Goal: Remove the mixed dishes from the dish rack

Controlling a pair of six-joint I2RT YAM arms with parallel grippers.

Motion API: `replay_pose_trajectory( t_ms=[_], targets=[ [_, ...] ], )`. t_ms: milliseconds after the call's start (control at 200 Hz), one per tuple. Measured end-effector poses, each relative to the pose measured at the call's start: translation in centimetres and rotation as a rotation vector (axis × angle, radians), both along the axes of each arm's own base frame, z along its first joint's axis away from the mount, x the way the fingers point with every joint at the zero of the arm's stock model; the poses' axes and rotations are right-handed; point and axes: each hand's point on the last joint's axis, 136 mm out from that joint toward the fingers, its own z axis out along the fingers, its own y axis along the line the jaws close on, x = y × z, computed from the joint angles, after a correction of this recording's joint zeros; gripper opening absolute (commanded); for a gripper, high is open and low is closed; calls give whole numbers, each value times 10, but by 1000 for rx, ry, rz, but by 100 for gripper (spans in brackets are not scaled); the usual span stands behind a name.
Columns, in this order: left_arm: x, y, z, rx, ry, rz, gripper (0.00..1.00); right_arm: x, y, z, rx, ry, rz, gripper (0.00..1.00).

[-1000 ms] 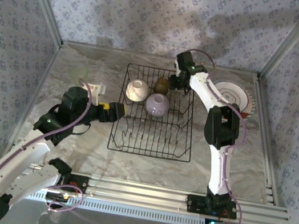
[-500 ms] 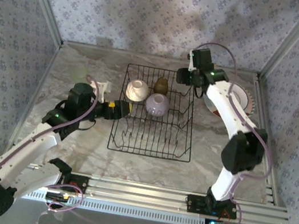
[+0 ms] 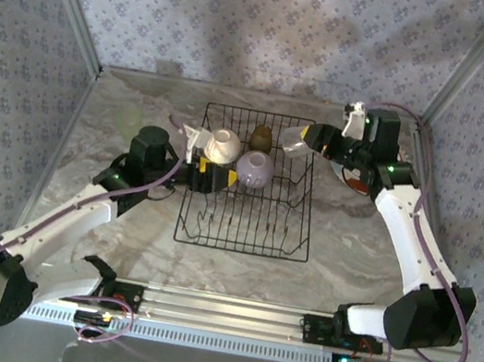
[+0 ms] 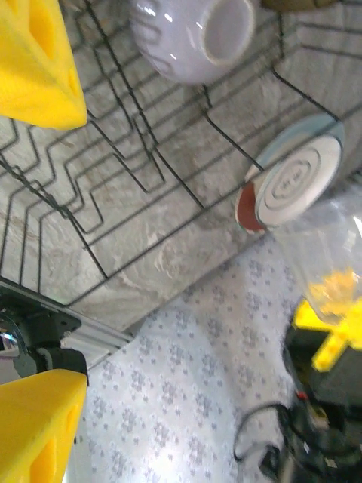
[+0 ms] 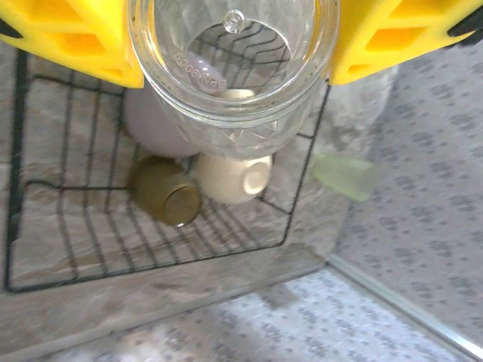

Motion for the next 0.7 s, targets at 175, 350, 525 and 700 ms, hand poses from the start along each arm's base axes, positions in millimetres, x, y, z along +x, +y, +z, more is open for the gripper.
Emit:
replay_pose_trajectory(
  t_ms=[175,350,525,700],
  targets=[
    [3,-21,18,-66,-63,-90,69,-13,15,-5,174,70,72,40],
    [10,-40,32,-118,-100,-147,68,-24,29,-12,308,149,131,40],
    [19,-51,39,-141,-113,-165,67,-33,35,-3,386,161,175,40],
    [24,-58,40,-149,-118,-180,66,-41,39,14,439,139,213,40]
  ],
)
